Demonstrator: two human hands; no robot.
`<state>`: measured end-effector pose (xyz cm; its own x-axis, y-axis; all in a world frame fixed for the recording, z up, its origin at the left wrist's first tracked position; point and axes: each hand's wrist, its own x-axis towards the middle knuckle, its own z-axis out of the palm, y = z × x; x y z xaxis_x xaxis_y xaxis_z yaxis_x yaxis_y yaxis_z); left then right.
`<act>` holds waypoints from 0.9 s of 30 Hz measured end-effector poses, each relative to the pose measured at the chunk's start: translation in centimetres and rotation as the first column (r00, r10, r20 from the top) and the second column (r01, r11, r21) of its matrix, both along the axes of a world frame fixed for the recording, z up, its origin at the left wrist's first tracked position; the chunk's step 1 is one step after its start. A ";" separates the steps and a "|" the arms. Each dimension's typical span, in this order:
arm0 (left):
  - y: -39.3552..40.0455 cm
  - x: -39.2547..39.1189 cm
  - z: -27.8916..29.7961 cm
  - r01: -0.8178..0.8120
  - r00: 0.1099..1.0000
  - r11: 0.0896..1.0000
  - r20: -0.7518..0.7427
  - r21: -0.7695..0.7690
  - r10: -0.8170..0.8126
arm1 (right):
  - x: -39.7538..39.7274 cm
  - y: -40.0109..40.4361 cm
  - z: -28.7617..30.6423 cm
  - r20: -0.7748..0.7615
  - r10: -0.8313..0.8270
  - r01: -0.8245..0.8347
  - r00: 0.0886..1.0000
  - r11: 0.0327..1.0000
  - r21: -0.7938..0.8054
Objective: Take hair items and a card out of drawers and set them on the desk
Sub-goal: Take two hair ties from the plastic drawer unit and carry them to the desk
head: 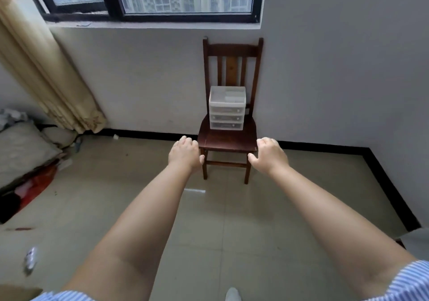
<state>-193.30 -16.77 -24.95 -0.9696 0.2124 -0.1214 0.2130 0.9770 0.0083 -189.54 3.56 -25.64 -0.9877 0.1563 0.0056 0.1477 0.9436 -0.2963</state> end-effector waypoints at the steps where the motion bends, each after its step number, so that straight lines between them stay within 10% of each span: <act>1: 0.4 -2.8 -0.1 0.009 1.000 1.000 0.002 0.004 -0.009 | -2.8 0.4 0.1 0.001 -0.018 0.018 1.000 1.000 -0.014; 20: 5.1 -55.3 -15.7 0.285 0.949 0.956 0.157 -0.068 -0.272 | -48.3 3.2 -18.1 0.402 -0.289 0.408 0.869 0.877 -0.253; 24: 6.8 -60.5 -20.6 0.328 0.925 0.945 0.204 -0.009 -0.319 | -54.3 3.6 -23.3 0.477 -0.413 0.623 0.776 0.618 -0.479; 27: 7.5 -63.1 -24.9 0.341 0.911 0.939 0.229 0.044 -0.342 | -58.9 3.2 -27.1 0.592 -0.422 0.700 0.687 0.163 -0.695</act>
<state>-256.44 -9.29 -49.88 -0.7832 0.5263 -0.3312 0.5255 0.8449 0.1000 -248.42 6.77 -52.74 -0.5676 0.4478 -0.6909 0.7033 -0.1724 -0.6896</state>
